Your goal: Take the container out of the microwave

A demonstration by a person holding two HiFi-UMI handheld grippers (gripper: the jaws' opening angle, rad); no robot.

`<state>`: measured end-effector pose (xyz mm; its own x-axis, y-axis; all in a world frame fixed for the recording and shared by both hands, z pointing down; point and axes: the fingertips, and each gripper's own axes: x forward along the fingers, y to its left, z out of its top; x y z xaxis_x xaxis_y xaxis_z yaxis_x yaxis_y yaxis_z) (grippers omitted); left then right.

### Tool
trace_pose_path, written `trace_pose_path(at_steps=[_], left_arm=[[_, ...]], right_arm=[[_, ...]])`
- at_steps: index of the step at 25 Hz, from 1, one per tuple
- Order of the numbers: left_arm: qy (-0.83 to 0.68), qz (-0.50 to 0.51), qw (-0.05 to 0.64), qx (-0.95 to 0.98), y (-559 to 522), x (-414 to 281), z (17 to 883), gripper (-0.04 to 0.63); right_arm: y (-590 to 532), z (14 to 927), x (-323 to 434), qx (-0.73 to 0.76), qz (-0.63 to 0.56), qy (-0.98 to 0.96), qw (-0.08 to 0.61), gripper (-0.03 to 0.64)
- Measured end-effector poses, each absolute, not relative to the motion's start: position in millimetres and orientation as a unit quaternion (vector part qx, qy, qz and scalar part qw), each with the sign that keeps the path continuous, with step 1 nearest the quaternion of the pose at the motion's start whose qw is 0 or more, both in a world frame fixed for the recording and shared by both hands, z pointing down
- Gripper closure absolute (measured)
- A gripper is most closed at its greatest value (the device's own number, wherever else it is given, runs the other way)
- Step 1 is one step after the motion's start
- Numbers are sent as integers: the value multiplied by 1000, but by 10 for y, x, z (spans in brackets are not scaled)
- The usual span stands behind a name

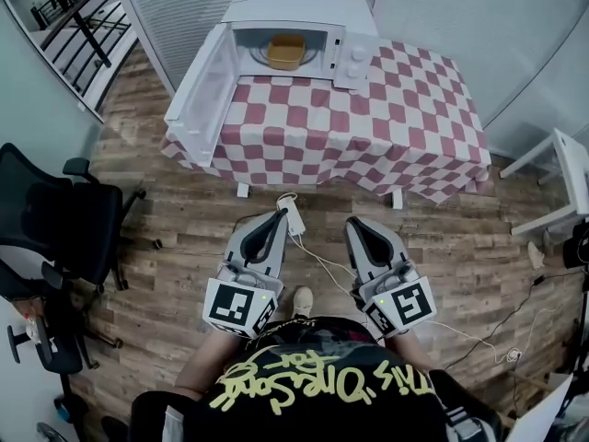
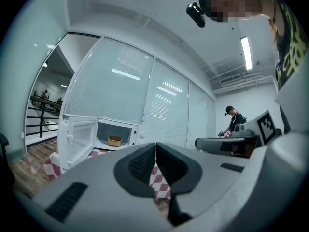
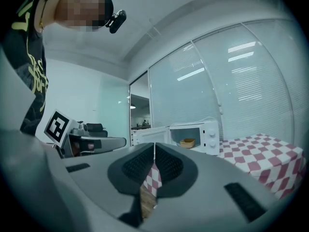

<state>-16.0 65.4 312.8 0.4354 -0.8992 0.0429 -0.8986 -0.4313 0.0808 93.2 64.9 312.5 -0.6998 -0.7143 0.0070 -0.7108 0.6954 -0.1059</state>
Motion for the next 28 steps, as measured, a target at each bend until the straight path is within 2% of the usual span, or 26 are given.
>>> trace_pose_path(at_steps=[5, 9, 28], left_arm=[[-544, 0, 40, 838, 567, -98, 3136, 586], [-556, 10, 37, 830, 541, -122, 3186, 586], [-562, 9, 42, 826, 587, -74, 3213, 586]], right_arm=[[547, 3072, 997, -380, -53, 922, 46, 604], [507, 3249, 1032, -373, -63, 925, 17, 605], [509, 3222, 1109, -375, -60, 925, 15, 606]])
